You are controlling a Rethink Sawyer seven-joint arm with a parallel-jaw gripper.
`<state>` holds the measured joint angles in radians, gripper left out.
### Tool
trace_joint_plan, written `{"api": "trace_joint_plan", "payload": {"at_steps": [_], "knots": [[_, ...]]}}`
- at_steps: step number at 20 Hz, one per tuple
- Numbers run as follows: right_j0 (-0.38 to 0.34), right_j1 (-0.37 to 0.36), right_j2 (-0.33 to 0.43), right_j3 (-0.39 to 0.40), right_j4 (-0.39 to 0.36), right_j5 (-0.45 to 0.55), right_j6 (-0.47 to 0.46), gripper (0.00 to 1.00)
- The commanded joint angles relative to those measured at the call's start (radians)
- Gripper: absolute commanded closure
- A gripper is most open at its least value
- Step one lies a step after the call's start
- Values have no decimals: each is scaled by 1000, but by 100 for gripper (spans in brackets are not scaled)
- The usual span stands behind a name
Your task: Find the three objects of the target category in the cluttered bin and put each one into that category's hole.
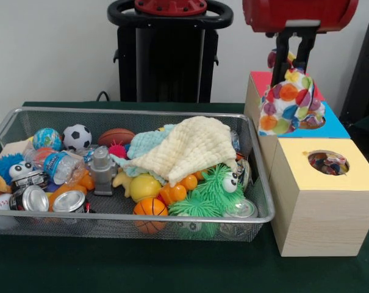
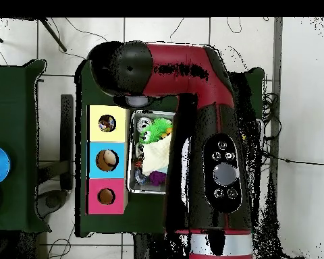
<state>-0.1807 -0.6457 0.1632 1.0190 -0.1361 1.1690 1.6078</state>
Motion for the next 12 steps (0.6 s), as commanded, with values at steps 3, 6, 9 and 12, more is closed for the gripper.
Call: {"api": "trace_joint_plan", "payload": {"at_steps": [3, 6, 9, 12], "knots": [[22, 54, -18, -67, 21, 161, 216, 100], [30, 63, -23, -84, 22, 169, 223, 100], [32, 58, -26, -70, 37, 149, 228, 100], [39, 61, -30, -36, 47, 100, 234, 100]]}}
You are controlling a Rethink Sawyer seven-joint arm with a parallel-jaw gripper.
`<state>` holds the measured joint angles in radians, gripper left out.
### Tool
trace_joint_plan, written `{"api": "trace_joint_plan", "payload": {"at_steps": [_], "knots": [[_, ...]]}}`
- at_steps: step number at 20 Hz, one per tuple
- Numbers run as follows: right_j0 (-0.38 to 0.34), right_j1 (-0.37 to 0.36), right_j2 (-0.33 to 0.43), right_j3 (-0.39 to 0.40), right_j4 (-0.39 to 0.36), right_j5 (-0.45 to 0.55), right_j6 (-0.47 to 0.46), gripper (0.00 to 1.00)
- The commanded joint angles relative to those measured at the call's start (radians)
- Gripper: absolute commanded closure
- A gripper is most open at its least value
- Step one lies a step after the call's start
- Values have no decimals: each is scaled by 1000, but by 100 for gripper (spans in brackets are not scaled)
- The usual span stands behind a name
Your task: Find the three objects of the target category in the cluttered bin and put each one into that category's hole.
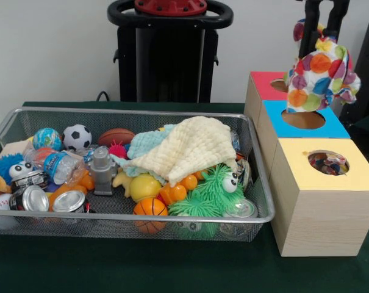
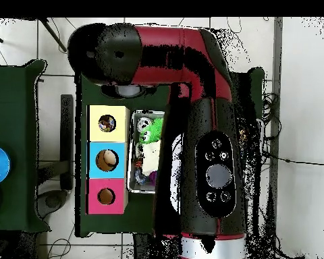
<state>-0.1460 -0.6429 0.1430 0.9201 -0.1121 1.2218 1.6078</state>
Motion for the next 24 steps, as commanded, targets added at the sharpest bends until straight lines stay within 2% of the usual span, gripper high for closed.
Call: {"api": "trace_joint_plan", "payload": {"at_steps": [1, 5, 9, 24], "knots": [[6, 60, -11, 75, 27, 38, 232, 100], [15, 58, -22, 118, 26, -7, 225, 100], [25, 95, -32, 122, 62, 37, 291, 100], [52, 132, -73, 215, 127, -77, 339, 100]]}}
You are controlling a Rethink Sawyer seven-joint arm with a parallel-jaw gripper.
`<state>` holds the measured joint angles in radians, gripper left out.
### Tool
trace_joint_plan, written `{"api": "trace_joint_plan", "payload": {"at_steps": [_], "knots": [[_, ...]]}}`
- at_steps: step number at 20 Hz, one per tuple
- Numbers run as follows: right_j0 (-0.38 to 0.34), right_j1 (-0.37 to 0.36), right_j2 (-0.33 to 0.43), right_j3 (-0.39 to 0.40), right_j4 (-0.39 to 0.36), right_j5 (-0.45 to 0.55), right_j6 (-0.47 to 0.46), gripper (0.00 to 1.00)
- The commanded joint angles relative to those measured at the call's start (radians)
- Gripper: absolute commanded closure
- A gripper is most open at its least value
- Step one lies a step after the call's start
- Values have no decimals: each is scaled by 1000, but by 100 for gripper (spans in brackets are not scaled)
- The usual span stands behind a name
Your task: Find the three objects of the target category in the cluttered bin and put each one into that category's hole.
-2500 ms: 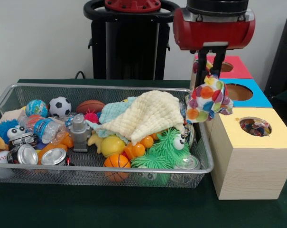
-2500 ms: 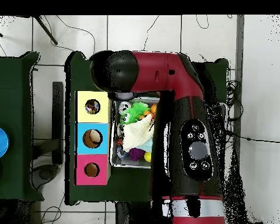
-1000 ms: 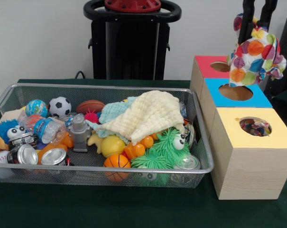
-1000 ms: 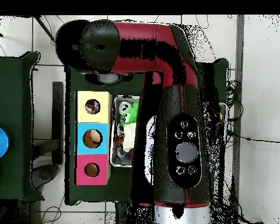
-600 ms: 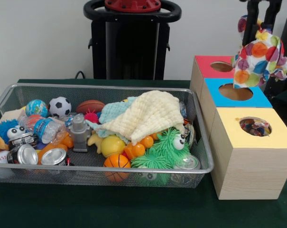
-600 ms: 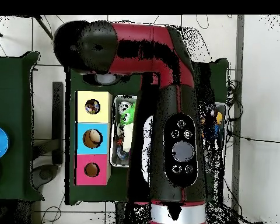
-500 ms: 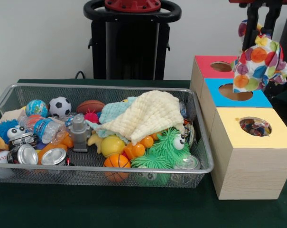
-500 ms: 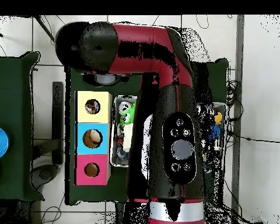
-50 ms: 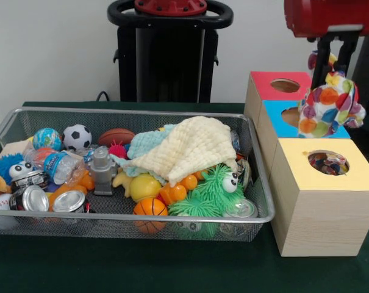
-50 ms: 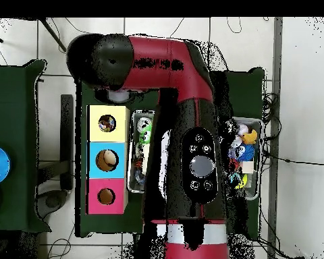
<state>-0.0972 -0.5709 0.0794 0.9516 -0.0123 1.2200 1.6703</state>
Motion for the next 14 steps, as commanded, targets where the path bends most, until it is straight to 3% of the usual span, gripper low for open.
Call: {"api": "trace_joint_plan", "payload": {"at_steps": [1, 10, 14], "knots": [[2, 60, -8, 195, 36, -85, 279, 100], [-8, 70, -8, 281, 87, -167, 284, 100], [-8, 89, -22, 285, 85, -180, 281, 100]]}}
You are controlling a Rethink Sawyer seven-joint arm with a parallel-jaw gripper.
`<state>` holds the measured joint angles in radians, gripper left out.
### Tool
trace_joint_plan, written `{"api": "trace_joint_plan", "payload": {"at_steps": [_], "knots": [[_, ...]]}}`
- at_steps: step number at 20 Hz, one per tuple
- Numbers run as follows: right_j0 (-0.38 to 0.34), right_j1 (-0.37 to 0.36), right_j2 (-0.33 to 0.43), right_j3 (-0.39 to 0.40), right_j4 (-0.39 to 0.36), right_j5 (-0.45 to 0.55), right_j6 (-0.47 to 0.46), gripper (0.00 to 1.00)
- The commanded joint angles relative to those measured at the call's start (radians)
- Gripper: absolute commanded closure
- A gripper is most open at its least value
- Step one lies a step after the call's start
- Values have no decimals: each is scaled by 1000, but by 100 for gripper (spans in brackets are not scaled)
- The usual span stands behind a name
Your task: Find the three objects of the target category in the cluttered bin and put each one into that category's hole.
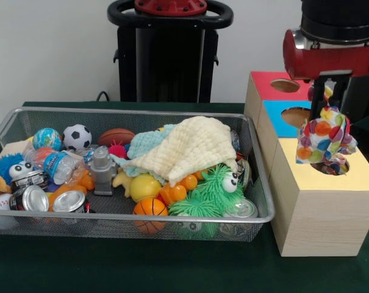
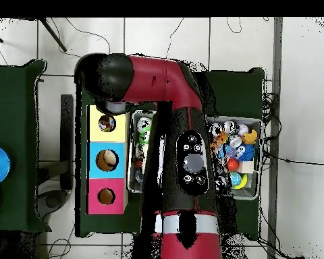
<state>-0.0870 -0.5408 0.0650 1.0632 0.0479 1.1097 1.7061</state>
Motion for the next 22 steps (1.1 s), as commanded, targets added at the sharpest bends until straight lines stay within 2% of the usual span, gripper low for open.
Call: {"api": "trace_joint_plan", "payload": {"at_steps": [1, 9, 13, 22], "knots": [[-19, 63, -9, 175, 27, -75, 241, 100], [-23, 107, -27, 162, 40, -59, 232, 100], [-3, 114, -67, 128, 5, -30, 233, 100], [22, 53, -89, 154, 23, 30, 219, 100]]}}
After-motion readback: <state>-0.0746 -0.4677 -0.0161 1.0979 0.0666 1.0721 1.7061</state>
